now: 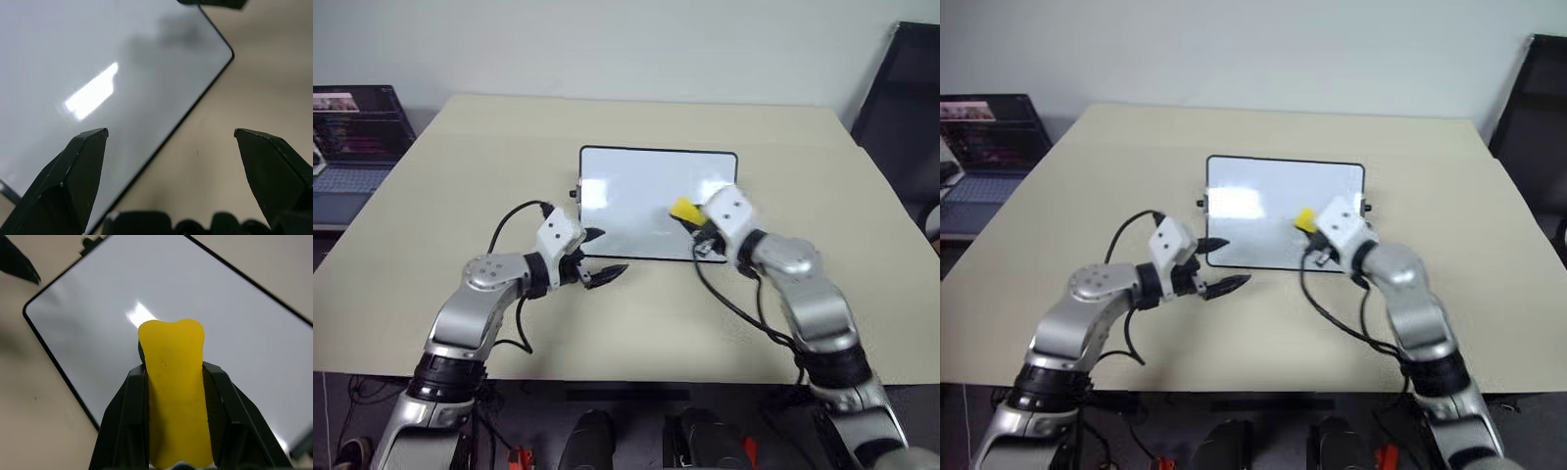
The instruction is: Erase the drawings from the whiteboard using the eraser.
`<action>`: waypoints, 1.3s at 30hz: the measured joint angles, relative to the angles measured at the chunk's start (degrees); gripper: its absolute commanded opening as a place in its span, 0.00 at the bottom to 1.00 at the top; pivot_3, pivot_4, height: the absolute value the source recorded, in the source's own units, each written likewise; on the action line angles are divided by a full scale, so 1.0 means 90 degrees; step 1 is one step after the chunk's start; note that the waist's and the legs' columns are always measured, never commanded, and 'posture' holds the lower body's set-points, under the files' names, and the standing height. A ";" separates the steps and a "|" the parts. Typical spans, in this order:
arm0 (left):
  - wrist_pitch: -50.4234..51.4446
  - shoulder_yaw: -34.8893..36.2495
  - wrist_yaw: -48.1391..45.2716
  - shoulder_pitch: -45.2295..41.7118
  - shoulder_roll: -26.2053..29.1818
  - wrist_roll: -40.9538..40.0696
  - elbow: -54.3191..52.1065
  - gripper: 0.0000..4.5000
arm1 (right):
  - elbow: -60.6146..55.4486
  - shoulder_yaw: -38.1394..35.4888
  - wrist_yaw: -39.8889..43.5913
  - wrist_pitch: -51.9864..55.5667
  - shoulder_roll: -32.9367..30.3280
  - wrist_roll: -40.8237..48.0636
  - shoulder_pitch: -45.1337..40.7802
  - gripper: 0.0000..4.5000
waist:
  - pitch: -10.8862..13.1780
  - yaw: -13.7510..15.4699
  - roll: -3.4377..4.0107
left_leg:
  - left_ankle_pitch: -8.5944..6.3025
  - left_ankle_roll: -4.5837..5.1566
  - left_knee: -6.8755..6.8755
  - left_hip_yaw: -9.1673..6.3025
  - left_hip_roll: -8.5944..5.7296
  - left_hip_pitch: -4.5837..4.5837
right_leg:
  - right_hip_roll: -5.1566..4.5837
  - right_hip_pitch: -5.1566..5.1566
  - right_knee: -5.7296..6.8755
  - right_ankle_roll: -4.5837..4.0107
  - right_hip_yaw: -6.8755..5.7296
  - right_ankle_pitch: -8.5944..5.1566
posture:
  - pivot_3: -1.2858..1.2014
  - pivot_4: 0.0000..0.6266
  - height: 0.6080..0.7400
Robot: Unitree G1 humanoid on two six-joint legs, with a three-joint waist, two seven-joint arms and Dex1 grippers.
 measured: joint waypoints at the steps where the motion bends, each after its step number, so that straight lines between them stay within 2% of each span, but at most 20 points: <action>1: -0.0076 -0.0099 -0.0080 -0.0128 -0.0099 -0.0002 0.0011 1.00 | -0.0349 -0.0245 -0.0147 0.0279 0.0031 0.0034 0.0364 0.24 | 0.0000 0.0007 0.0000 | 0.0000 0.0000 0.0000 0.0003 -0.0001 -0.0002 | -0.0001 0.0000 -0.0005 0.0002 -0.0002 0.0001 | 0.52 0.24 1.00; 6: -0.0436 -0.0698 -0.0558 -0.0708 -0.0600 0.0023 0.0416 1.00 | -0.1260 -0.0734 -0.0875 0.1340 0.0231 -0.0012 0.1578 0.24 | 0.0000 -0.0028 0.0001 | 0.0000 0.0000 0.0001 0.0014 0.0001 0.0003 | 0.0008 0.0000 -0.0010 0.0010 -0.0002 -0.0002 | 0.52 0.24 1.00; 8: -0.0647 -0.0970 -0.0798 -0.0919 -0.0788 0.0056 0.0605 1.00 | -0.1281 -0.0795 -0.1212 0.1671 0.0390 -0.0067 0.1759 0.24 | 0.0000 -0.0075 0.0001 | 0.0001 0.0000 0.0001 0.0024 0.0000 0.0009 | 0.0012 -0.0001 -0.0009 0.0010 0.0007 -0.0002 | 0.52 0.24 1.00; 14: -0.1274 -0.1482 -0.1513 -0.1306 -0.1064 0.0201 0.1305 1.00 | -0.0928 -0.0849 -0.1901 0.1802 0.0719 -0.0047 0.1609 0.24 | 0.0000 -0.0161 0.0002 | 0.0001 0.0001 0.0001 0.0028 -0.0002 0.0020 | 0.0027 0.0002 -0.0002 0.0012 0.0012 -0.0003 | 0.52 0.24 1.00; 17: -0.1512 -0.1581 -0.1719 -0.1528 -0.1351 0.0265 0.1701 1.00 | -0.0272 -0.1250 -0.2321 0.1771 0.1140 0.0092 0.1239 0.24 | 0.0000 -0.0149 0.0002 | 0.0001 0.0001 0.0003 0.0027 -0.0003 0.0015 | 0.0022 0.0003 -0.0004 0.0013 0.0012 -0.0003 | 0.52 0.24 1.00; 23: -0.1733 -0.1644 -0.1745 -0.1724 -0.1628 0.0361 0.1935 1.00 | 0.0370 -0.1696 -0.2736 0.1532 0.1299 0.0323 0.0999 0.24 | 0.0000 -0.0147 0.0002 | 0.0000 0.0002 -0.0002 0.0025 -0.0002 0.0006 | 0.0016 0.0000 -0.0011 0.0012 0.0011 -0.0002 | 0.52 0.24 1.00; 33: -0.1758 -0.1679 -0.1637 -0.1711 -0.1702 0.0486 0.1943 1.00 | 0.0669 -0.1919 -0.2999 0.1163 0.1282 0.0609 0.0959 0.99 | 0.0000 -0.0158 0.0002 | 0.0000 0.0003 -0.0001 0.0025 -0.0002 0.0007 | 0.0016 0.0000 -0.0009 0.0014 0.0012 -0.0002 | 0.52 0.24 1.00; 39: -0.1689 -0.1388 -0.0804 -0.1687 -0.1802 0.0672 0.2056 1.00 | 0.0600 -0.1997 -0.3140 0.0714 0.1330 0.0803 0.0970 0.99 | 0.0000 -0.0158 0.0002 | 0.0000 0.0003 -0.0001 0.0023 0.0000 0.0007 | 0.0016 0.0000 -0.0008 0.0014 0.0011 -0.0003 | 0.52 0.24 1.00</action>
